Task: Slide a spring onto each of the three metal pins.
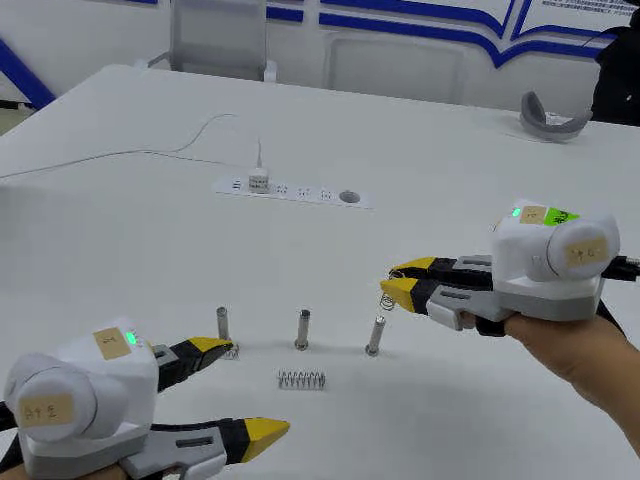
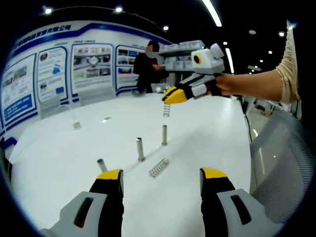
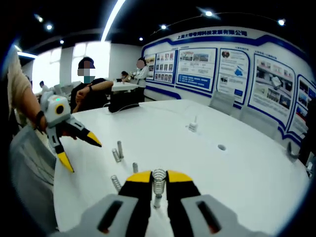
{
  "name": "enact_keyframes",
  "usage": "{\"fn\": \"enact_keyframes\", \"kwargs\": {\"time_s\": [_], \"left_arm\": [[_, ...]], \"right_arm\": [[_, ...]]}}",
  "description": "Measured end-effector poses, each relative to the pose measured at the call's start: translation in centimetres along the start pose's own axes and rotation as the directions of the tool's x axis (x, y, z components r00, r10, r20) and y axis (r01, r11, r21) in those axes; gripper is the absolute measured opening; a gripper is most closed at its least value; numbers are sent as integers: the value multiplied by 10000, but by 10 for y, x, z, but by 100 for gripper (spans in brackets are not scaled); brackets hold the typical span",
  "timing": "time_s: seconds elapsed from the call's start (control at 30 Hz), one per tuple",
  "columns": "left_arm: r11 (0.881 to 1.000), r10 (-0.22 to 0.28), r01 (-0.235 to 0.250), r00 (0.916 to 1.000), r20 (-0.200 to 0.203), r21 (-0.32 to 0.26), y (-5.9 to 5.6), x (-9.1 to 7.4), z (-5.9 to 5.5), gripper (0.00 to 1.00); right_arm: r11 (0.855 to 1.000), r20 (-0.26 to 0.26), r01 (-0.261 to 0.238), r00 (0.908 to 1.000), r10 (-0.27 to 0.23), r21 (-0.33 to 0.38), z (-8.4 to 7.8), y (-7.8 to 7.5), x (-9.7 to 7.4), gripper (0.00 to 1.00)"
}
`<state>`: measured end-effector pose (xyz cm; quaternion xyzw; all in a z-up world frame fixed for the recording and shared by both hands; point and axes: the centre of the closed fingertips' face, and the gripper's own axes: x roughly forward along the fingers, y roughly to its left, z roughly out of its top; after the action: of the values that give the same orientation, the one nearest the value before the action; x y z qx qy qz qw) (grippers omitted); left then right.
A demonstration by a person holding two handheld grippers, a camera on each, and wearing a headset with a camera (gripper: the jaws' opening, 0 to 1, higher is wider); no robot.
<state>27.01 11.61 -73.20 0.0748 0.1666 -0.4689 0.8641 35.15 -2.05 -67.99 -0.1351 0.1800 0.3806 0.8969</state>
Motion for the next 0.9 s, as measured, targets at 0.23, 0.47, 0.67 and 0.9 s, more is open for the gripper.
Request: {"fn": "enact_keyframes", "kwargs": {"time_s": [0.23,0.47,0.67,0.9], "left_arm": [[9988,426,-428,9991,-74,-226,10,-18,-10,64],[9953,793,-795,9968,-63,-554,15,-23,-15,64],[9939,913,-913,9958,-28,-618,17,-24,-14,64],[9935,967,-971,9953,-93,-588,17,-24,-14,64]], "right_arm": [[9998,-174,2,9998,2,212,-11,-2,7,12],[9992,-273,7,9996,4,407,-20,-1,13,12],[9981,-259,15,9997,1,616,-25,-2,15,12],[9979,-351,-27,9994,50,654,-37,2,23,12]]}}
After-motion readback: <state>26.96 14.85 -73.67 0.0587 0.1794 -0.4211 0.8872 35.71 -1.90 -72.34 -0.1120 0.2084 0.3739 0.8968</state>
